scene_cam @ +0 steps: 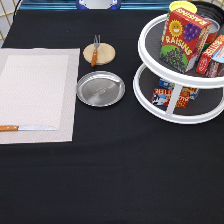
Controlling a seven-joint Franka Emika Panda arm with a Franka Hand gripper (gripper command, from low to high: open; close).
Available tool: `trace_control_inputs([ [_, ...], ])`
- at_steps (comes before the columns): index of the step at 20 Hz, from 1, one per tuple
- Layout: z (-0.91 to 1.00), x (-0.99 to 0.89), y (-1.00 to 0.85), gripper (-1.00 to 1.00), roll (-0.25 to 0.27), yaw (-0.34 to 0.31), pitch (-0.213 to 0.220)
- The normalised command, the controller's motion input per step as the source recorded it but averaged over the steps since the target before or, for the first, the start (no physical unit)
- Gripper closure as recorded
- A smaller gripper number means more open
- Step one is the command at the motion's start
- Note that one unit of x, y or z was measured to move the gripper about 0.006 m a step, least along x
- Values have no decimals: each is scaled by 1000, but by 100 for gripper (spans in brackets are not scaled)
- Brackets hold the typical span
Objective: Arrange plate and fork
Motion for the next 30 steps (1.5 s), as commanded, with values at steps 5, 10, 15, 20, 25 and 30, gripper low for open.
trace_control_inputs([
  [5, 85, 614, -299, -100, 0, 22, 78],
  [10, 155, 825, -383, -100, 5, 2, 110],
  [15, 87, 931, -381, -100, 50, 0, 76],
  [20, -26, 915, -310, -100, 90, 33, 24],
  [25, -181, 890, -243, -100, 92, 56, 5],
  [30, -425, 694, -114, -100, 37, 21, 0],
])
